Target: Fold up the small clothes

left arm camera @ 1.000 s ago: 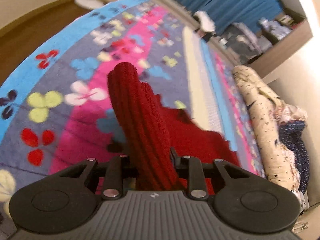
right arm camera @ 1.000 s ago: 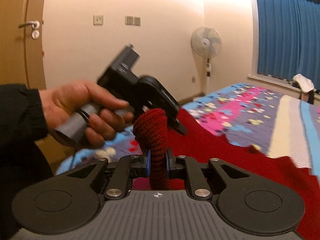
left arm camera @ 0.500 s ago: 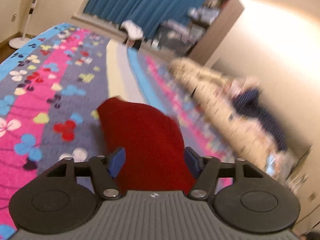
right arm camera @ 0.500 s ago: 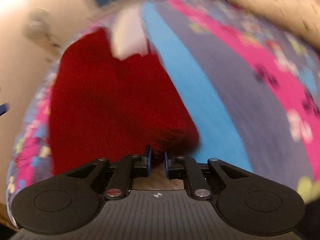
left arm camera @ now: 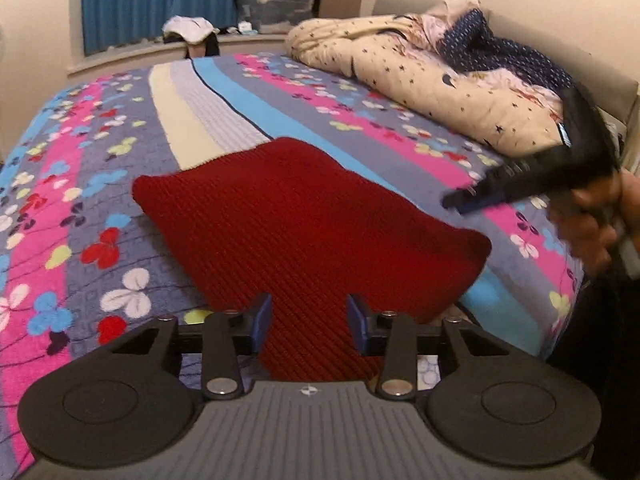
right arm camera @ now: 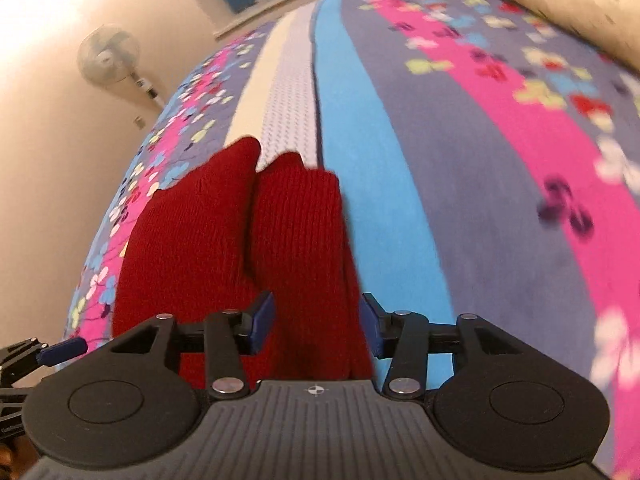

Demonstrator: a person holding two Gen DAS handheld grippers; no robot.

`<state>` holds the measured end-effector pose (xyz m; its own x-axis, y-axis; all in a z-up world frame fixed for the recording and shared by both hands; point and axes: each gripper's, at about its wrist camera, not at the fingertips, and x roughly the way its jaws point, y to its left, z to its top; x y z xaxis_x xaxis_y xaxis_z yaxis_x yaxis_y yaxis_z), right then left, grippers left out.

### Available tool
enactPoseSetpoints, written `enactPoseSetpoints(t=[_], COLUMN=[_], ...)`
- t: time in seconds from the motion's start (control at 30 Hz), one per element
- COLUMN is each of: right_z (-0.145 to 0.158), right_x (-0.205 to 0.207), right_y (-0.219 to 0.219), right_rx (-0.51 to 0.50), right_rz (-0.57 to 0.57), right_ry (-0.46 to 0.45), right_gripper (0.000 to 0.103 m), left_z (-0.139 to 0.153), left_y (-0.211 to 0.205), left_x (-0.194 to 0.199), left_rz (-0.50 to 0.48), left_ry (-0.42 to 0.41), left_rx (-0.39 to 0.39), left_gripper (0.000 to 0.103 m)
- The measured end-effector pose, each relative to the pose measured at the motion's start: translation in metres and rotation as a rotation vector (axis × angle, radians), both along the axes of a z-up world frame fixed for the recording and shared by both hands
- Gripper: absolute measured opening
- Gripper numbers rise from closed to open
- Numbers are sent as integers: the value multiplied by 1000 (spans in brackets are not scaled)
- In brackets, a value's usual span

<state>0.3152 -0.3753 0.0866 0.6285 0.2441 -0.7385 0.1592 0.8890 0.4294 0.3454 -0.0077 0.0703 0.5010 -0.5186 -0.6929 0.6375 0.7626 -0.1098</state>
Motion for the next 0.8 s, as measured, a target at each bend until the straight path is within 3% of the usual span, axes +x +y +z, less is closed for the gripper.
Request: enactPoseSetpoints(t=[0.07, 0.13, 0.23, 0.4, 0.5, 0.57, 0.6, 0.73, 0.8], right_z=[-6, -12, -15, -28, -28, -26, -23, -1, 16], right_x=[15, 23, 34, 48, 52, 52, 52, 44, 36], right_y=[-6, -12, -10, 0, 5, 11, 15, 20, 7], right_rx=[6, 73, 127, 45, 34, 5, -7, -60, -8], right_rz=[32, 30, 44, 36, 58, 86, 101, 121, 50], right_ry=[-4, 17, 17, 102, 91, 61, 46, -106, -231], right_gripper=[54, 59, 64, 67, 65, 36, 6, 6, 5], left_z=[-8, -29, -51, -47, -39, -30, -26, -18, -18], left_y=[-3, -11, -20, -9, 0, 9, 15, 18, 13], left_x=[4, 8, 12, 25, 31, 37, 41, 50, 50], left_rz=[-43, -88, -136, -103, -85, -53, -26, 39, 38], left_ry=[53, 121, 141, 191, 184, 187, 182, 145, 130], left_rx=[7, 96, 197, 116, 39, -57, -101, -130, -113], left_gripper=[41, 41, 41, 41, 41, 41, 41, 41, 41])
